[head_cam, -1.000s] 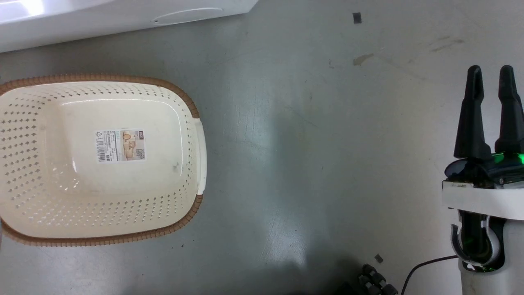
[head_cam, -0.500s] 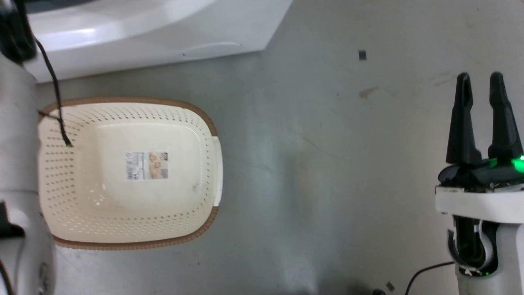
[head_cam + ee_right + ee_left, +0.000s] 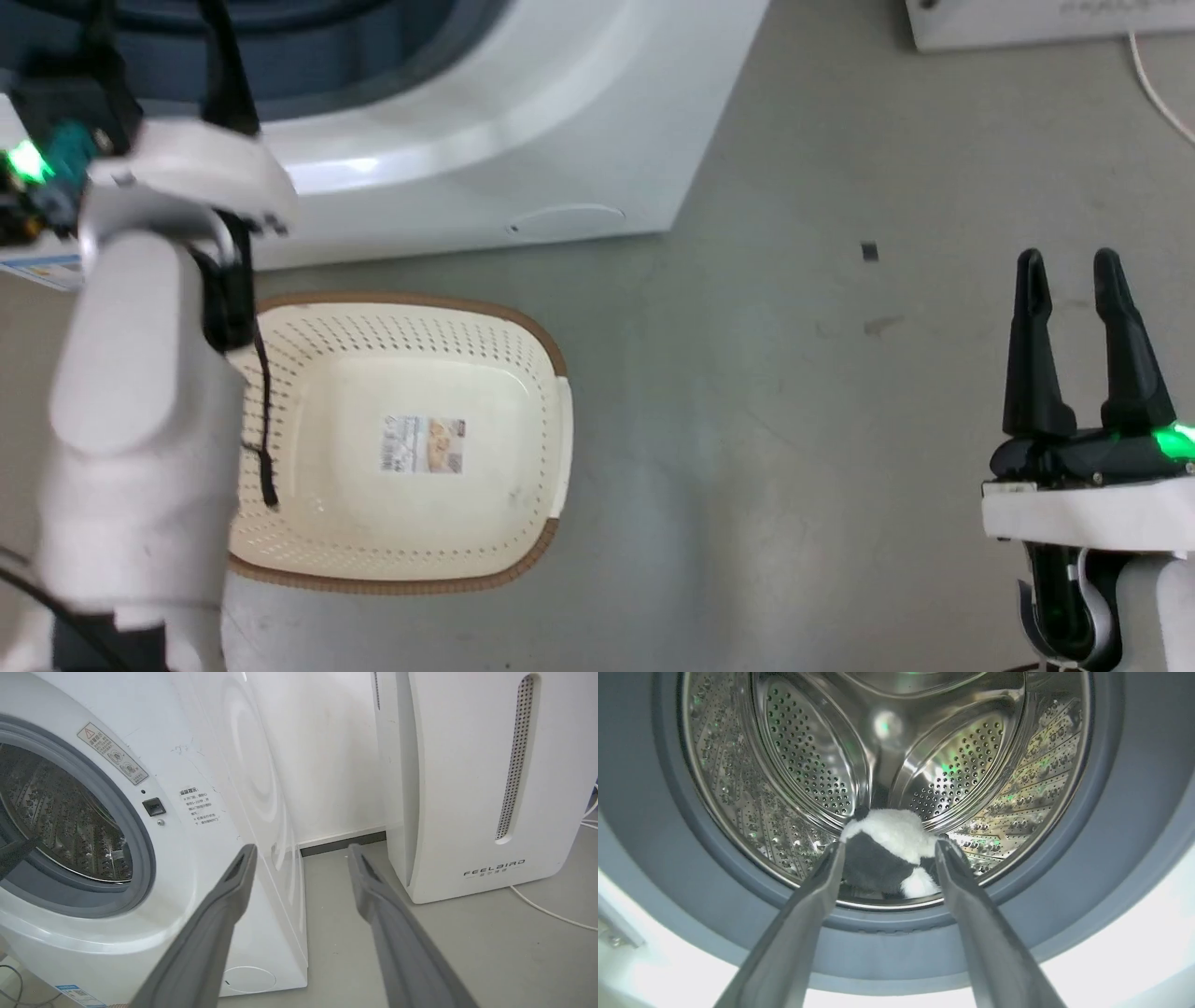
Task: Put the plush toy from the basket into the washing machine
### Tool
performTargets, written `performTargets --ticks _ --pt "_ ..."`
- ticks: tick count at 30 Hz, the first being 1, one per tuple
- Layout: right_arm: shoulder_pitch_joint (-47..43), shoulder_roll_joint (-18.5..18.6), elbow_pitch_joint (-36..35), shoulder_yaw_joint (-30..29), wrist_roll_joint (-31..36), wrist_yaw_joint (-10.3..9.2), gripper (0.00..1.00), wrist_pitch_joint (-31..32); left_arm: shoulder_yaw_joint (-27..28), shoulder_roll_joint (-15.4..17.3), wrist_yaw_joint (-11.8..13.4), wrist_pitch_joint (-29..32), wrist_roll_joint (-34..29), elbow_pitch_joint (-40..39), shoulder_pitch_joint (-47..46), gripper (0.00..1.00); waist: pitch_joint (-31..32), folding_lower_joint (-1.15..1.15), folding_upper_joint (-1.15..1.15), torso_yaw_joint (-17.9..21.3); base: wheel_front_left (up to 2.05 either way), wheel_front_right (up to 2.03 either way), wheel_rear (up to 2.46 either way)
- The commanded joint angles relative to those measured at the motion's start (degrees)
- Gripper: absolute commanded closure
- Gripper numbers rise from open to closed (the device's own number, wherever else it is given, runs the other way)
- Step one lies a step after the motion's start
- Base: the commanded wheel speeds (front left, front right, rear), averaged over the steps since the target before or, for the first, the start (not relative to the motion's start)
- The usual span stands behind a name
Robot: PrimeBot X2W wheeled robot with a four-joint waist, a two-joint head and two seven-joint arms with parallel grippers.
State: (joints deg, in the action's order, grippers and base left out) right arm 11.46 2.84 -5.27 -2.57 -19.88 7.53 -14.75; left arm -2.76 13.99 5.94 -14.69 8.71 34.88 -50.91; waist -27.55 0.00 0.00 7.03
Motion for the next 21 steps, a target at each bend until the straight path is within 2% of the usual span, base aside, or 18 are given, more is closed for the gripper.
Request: performTargets --ticks 1,13,21 --pt "-0.9 0.0 0.3 -0.2 0.4 -0.04 0.00 -0.2 0.1 -0.3 0.3 -0.3 -0.6 -0.9 1.8 0.00 2.3 0.00 0.00 -1.5 0.00 0.00 0.00" --pt "-6.4 0.0 2.6 -1.0 4.8 -0.04 0.00 -0.3 -0.9 -4.6 1.0 -0.3 -4.2 -14.2 22.9 0.00 12.3 0.00 0.00 -5.8 0.00 0.00 0.00" --pt "-10.5 0.0 3.2 -1.2 8.5 -0.04 0.00 -0.3 -1.2 -6.3 -0.2 -0.3 -5.0 -16.5 32.7 0.00 18.6 0.00 0.00 -8.7 0.00 0.00 0.00"
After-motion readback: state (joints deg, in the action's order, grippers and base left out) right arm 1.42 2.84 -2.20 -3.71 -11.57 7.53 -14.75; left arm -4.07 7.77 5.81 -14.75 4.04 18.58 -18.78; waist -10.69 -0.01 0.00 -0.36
